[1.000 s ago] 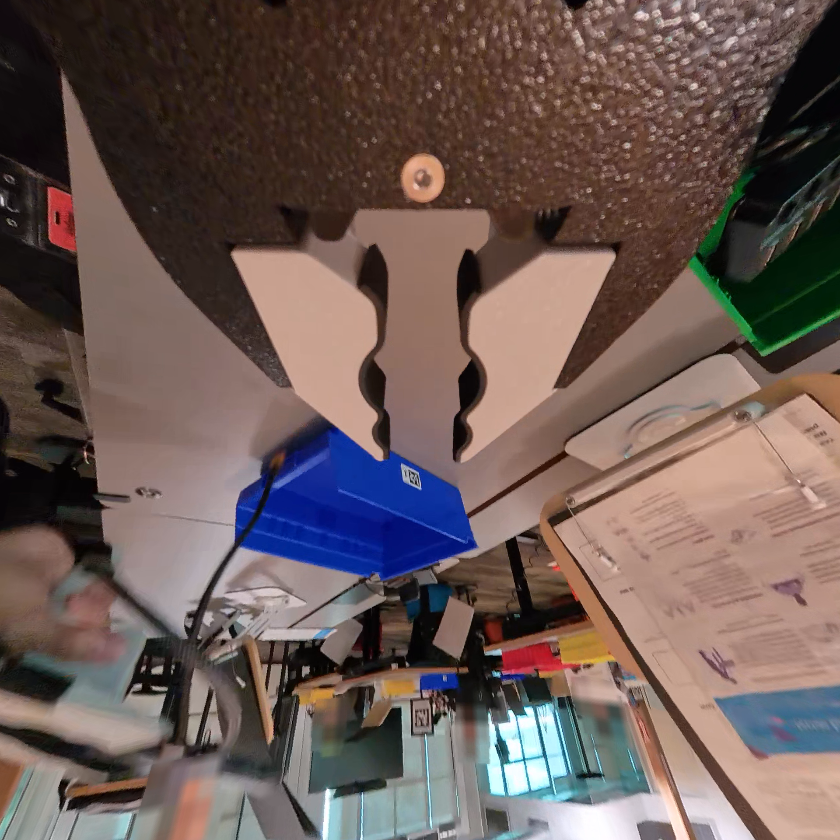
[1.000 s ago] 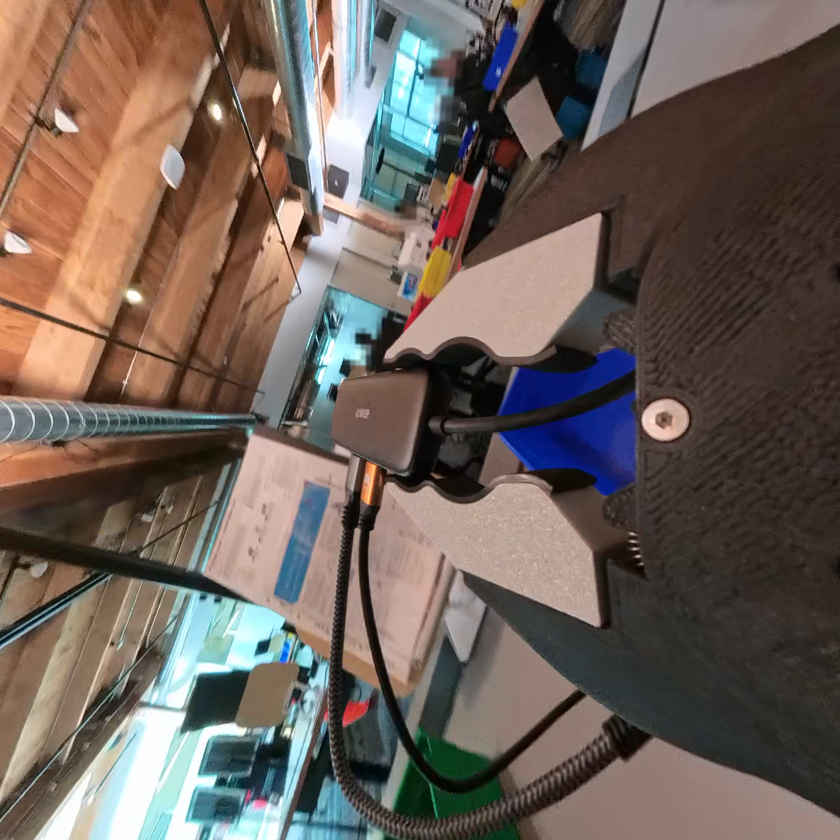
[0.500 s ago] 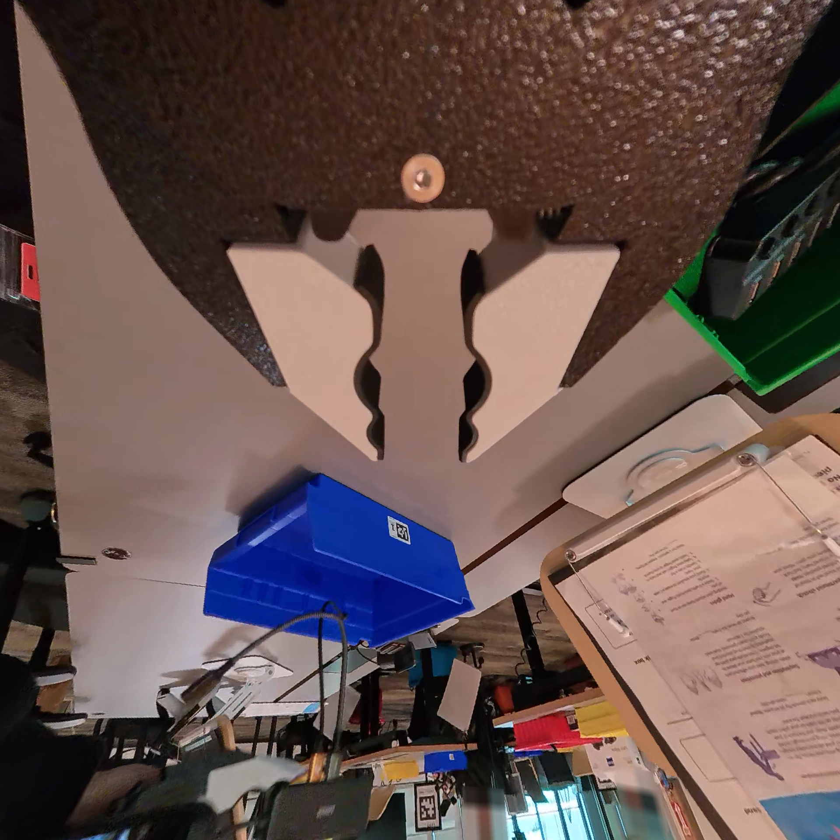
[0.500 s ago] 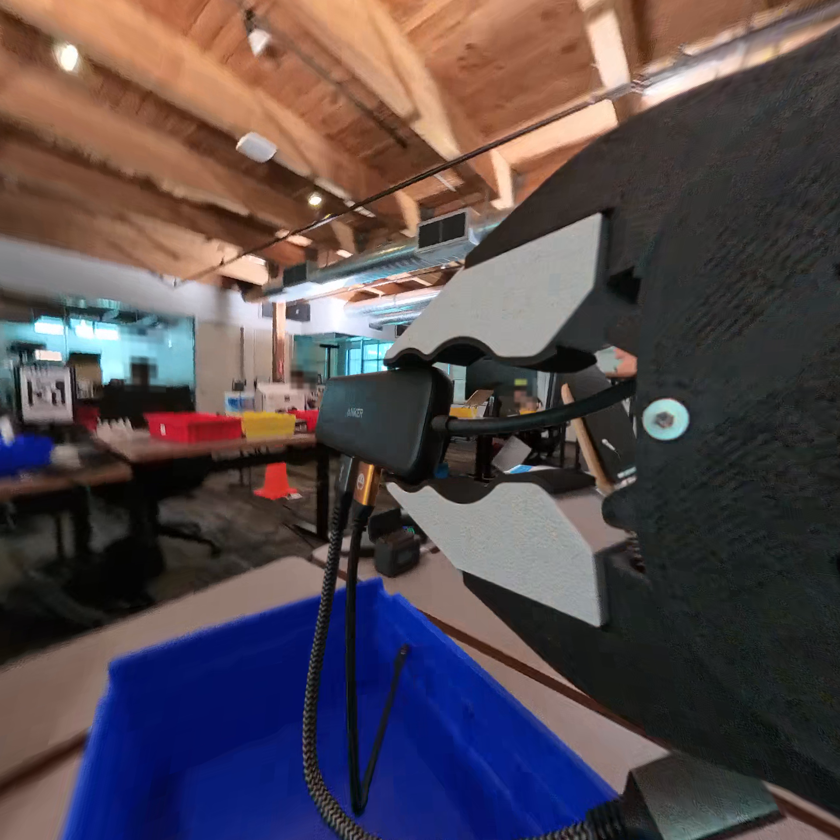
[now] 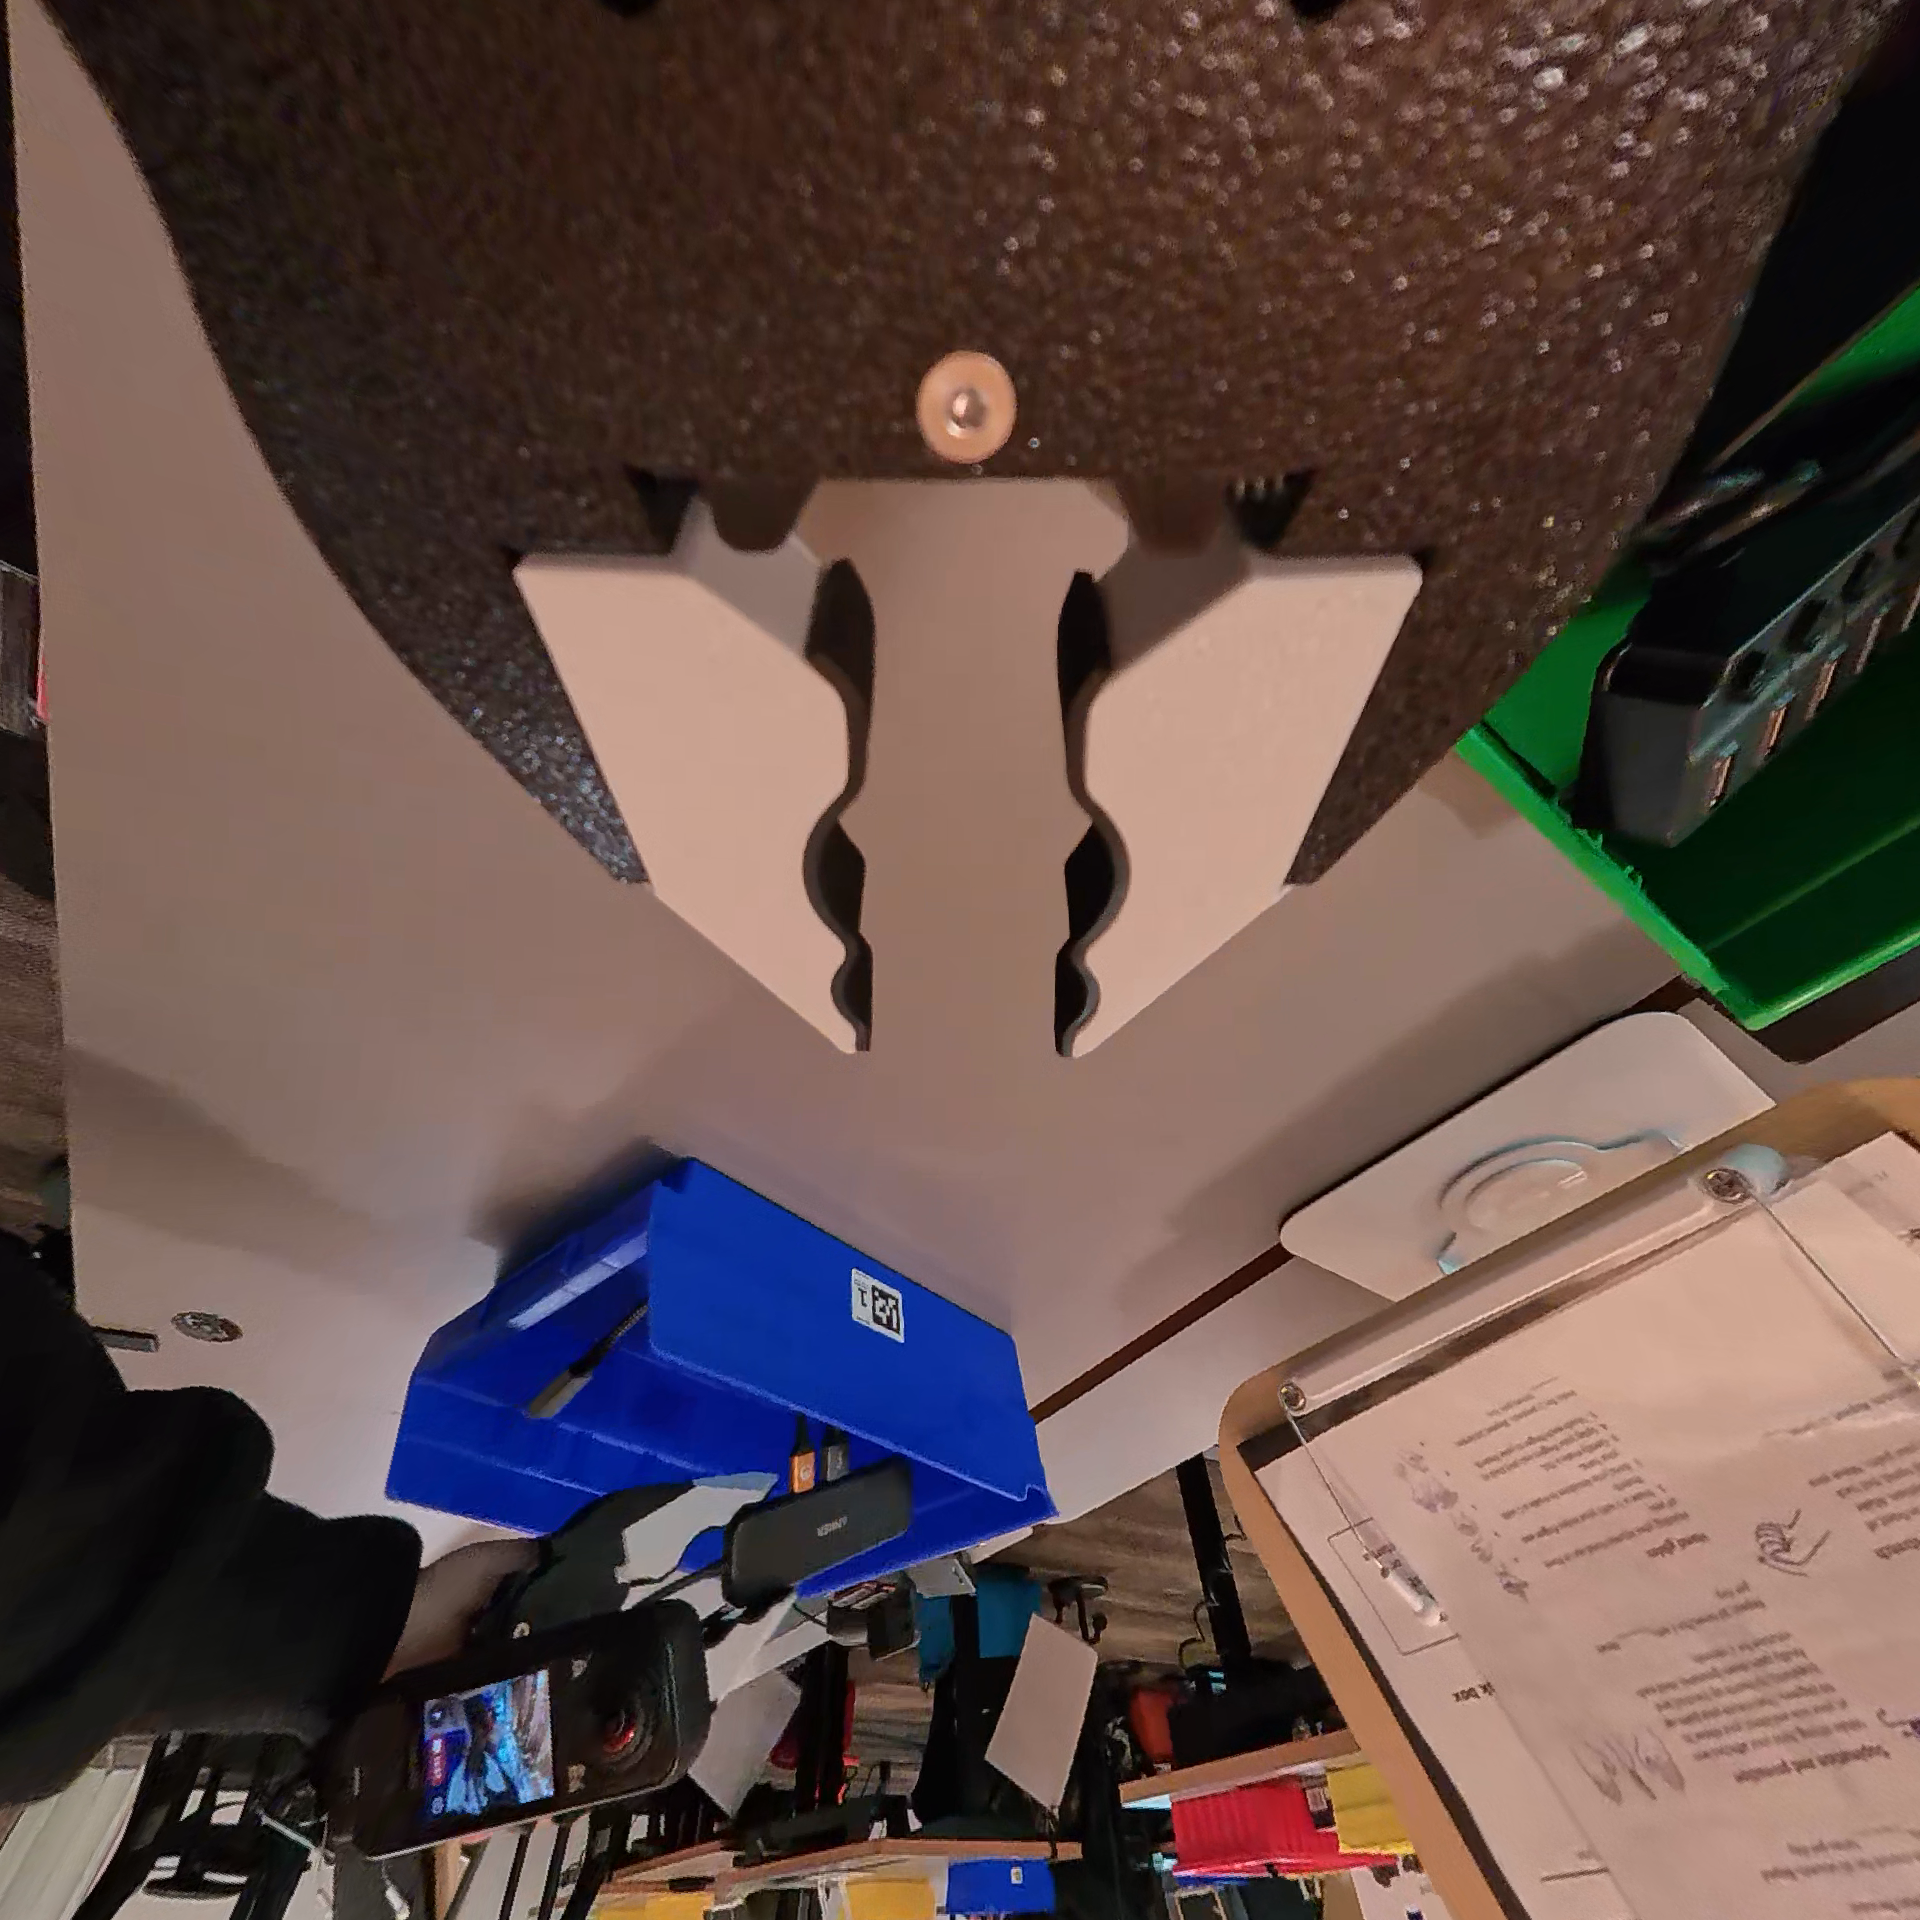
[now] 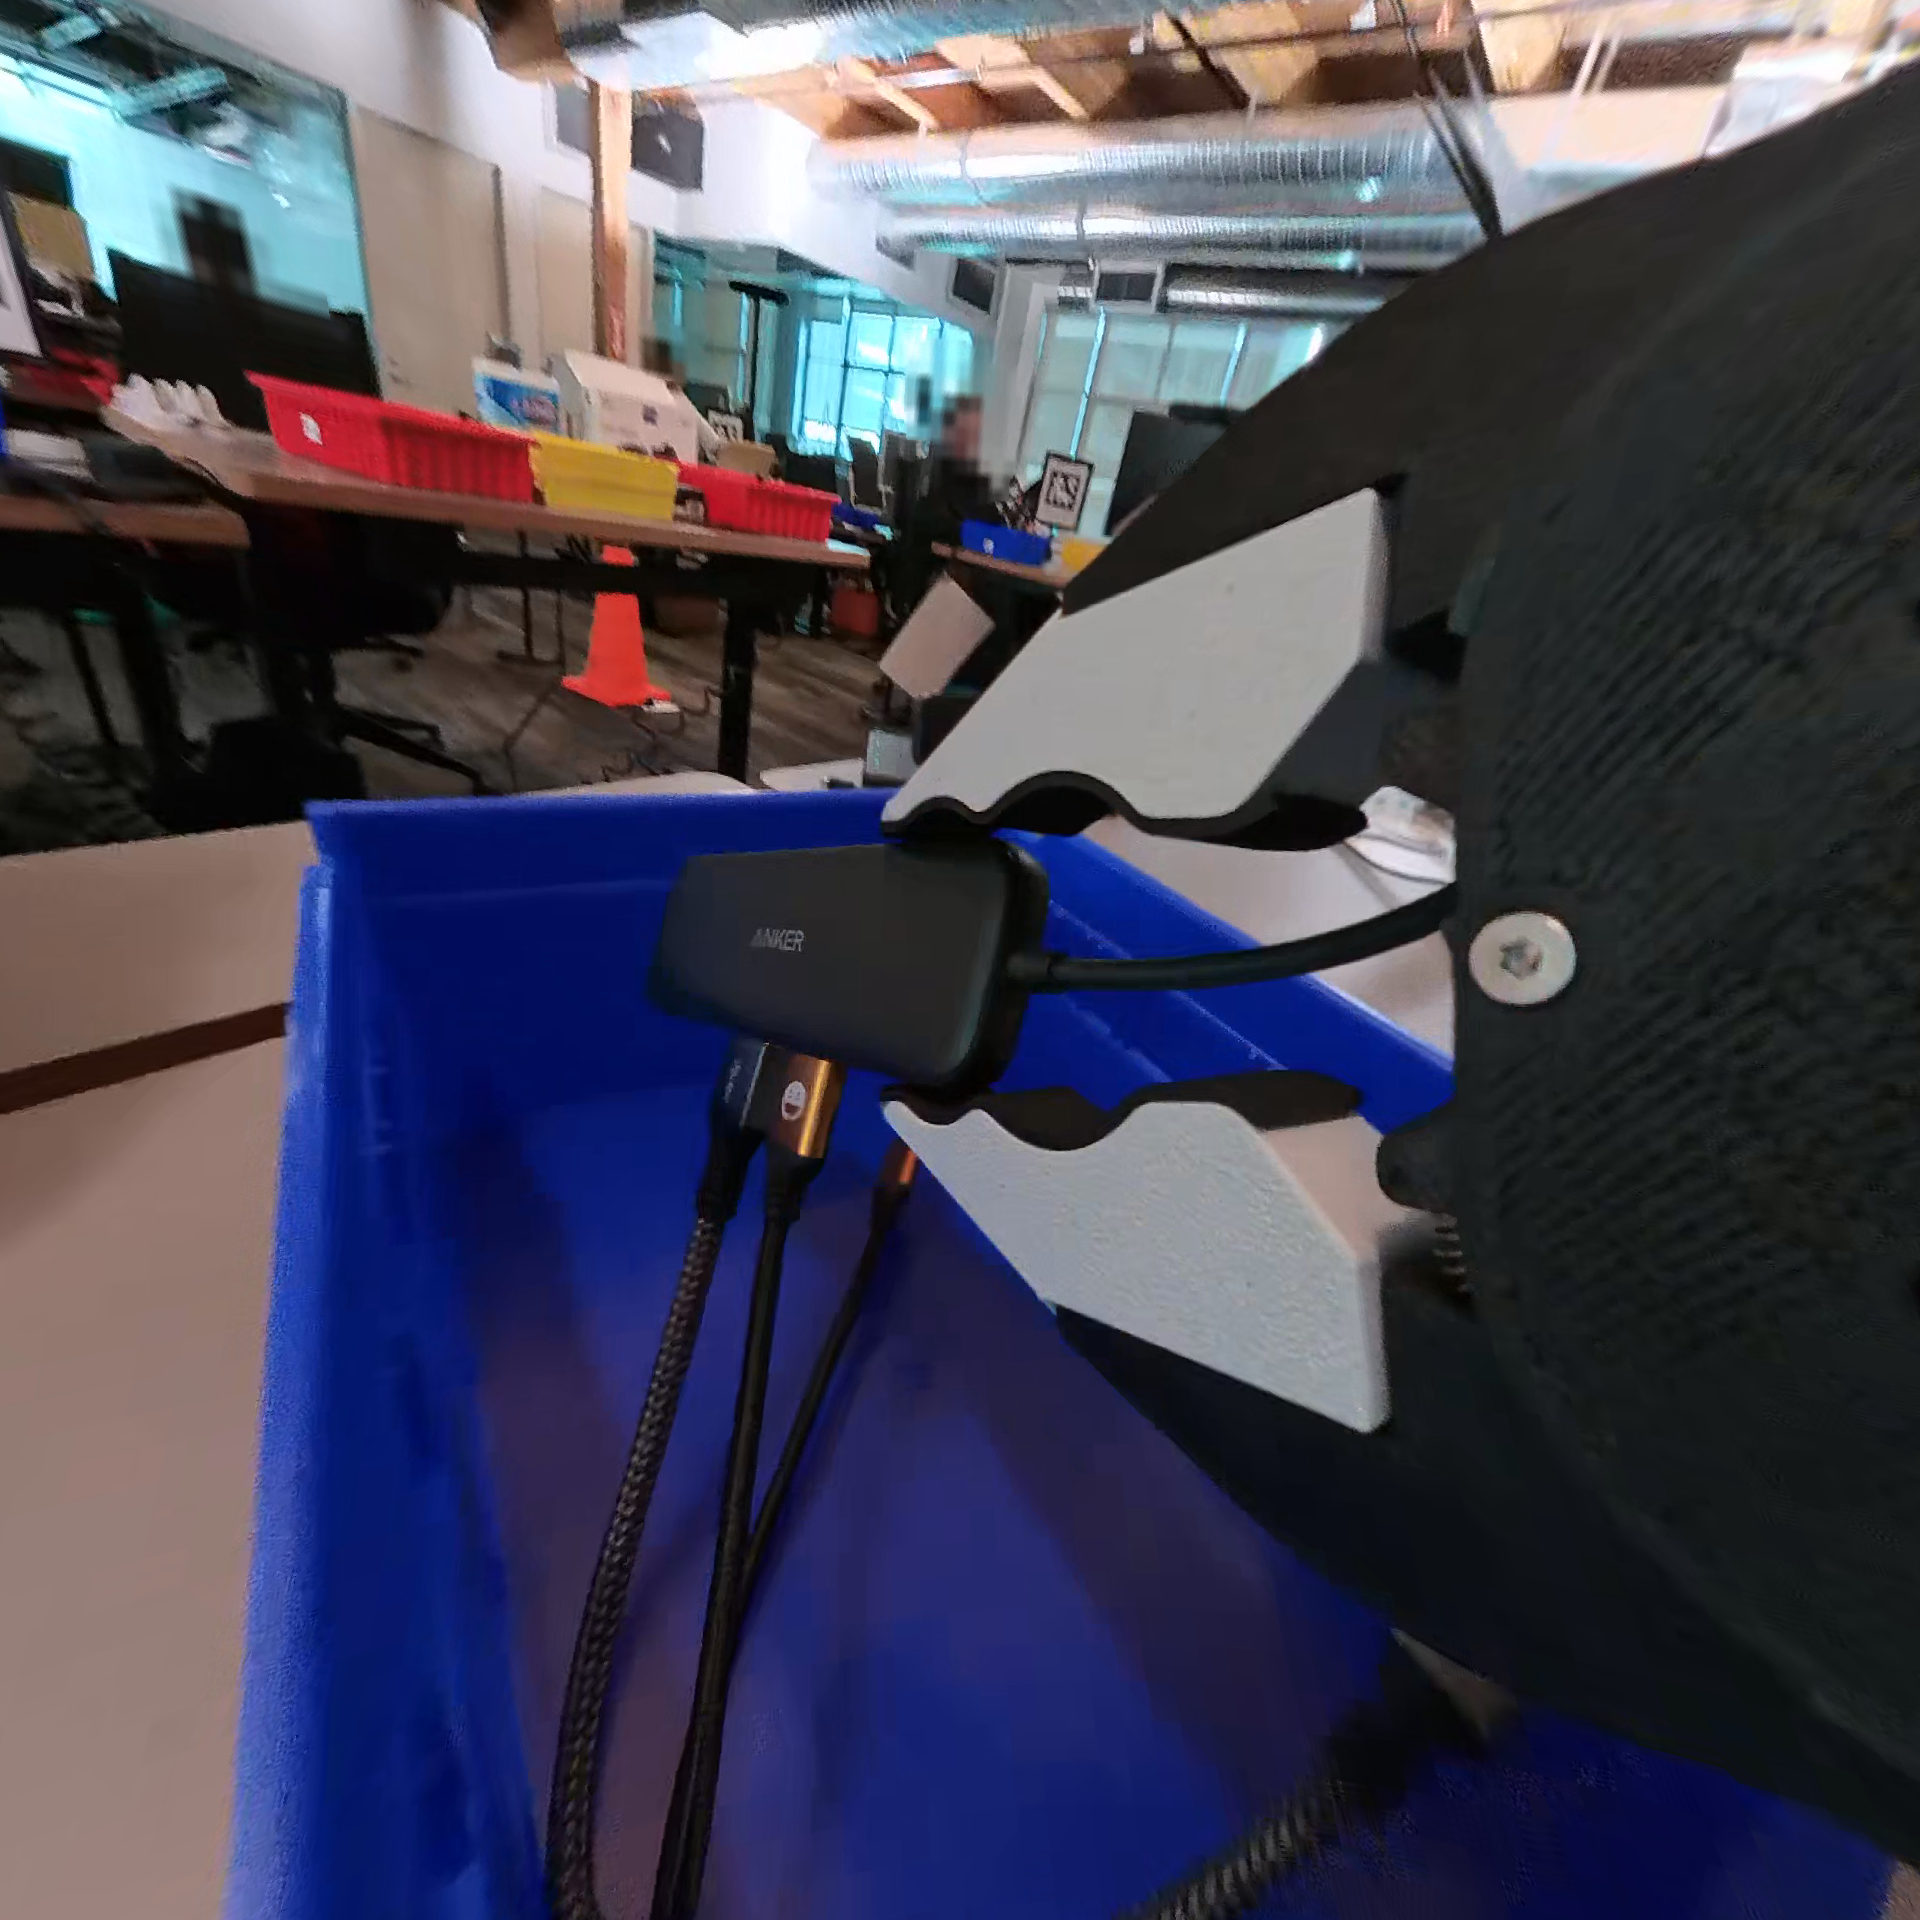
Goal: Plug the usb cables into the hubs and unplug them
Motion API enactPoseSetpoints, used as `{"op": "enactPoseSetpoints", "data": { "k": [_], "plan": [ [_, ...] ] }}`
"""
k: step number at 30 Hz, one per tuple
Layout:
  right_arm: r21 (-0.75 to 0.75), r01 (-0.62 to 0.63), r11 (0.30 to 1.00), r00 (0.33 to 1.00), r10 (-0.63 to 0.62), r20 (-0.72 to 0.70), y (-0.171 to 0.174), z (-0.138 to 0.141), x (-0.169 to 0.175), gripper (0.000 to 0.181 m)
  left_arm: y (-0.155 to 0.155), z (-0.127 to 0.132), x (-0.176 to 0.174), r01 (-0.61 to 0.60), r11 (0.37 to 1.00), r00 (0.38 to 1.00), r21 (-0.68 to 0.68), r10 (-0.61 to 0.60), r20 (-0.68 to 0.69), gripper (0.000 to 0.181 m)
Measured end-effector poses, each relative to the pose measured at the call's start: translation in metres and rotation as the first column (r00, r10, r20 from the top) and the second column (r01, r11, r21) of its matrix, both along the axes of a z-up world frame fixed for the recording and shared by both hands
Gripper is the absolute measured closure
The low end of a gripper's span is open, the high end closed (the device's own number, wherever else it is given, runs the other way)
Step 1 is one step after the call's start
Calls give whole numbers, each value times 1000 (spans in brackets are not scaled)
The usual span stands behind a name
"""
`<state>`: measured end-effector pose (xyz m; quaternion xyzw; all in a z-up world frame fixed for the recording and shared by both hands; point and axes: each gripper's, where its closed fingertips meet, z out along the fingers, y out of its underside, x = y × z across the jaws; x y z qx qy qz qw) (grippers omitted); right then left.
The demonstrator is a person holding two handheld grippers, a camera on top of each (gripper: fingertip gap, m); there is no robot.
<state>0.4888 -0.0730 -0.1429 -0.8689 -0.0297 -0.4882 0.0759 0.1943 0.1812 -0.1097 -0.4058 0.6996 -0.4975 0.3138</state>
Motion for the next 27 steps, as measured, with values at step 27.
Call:
{"op": "enactPoseSetpoints", "data": {
  "k": [27],
  "plan": [
    [725,7,689,978,147,-149,-13,24,-144,102,141,-31,21,-202,836,923,510,337,-187,108]
  ]
}}
